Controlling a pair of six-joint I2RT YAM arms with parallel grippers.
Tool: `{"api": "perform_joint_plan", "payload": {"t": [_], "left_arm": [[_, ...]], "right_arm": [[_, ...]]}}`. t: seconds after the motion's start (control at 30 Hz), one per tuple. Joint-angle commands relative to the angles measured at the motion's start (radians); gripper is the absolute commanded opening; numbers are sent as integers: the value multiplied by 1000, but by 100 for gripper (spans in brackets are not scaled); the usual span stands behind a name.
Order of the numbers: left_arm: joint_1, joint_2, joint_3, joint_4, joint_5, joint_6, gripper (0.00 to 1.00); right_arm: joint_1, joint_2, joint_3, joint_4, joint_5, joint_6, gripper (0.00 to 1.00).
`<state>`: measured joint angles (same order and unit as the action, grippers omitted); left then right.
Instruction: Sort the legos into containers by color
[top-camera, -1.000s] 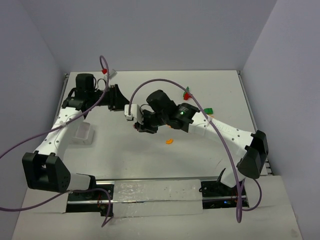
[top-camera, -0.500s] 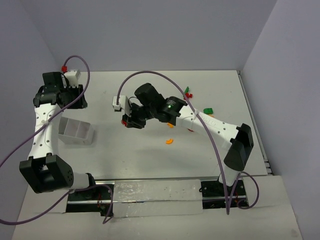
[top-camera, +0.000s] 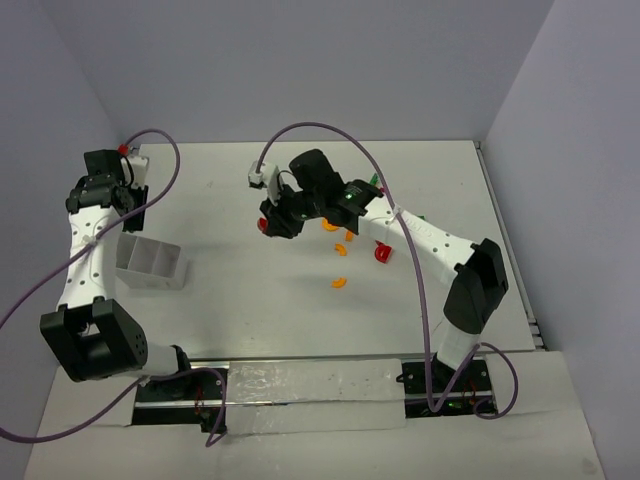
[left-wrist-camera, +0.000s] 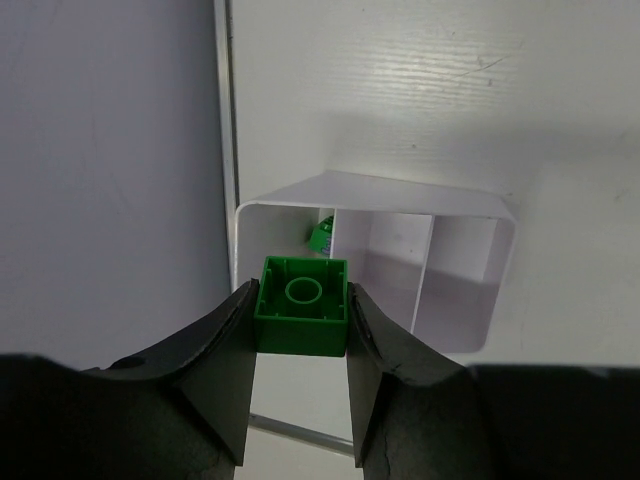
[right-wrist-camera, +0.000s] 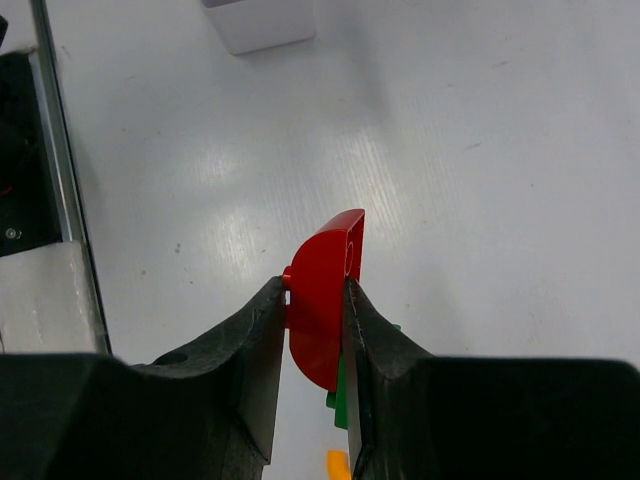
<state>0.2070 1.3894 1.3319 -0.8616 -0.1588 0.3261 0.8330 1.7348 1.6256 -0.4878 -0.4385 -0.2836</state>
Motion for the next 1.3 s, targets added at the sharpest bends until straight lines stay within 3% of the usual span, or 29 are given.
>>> {"api": "perform_joint_plan", "payload": {"t": [0.0,0.6,0.7,0.9,1.07,1.27], "left_arm": [[9,25,2,-4,-59,22,5],[17,69,-57,37,-156,19,19],[20,69,-60,43,-163,22,27],[23,70,-58,48,-166,24,55],[23,71,-52,46,-167,28,66],[22,65,39,20,-79,6,66]], "right_arm": [[-29,-15,-20,63,-42,48,0],[-98,-12,-15,94,-153,147,0],[-101,-11,-11,95,-158,151,0],[-104,-12,-8,100,-164,166,0],[-106,-11,-8,112,-166,192,0],[-128,-20,-29,188,-122,292,0]]}}
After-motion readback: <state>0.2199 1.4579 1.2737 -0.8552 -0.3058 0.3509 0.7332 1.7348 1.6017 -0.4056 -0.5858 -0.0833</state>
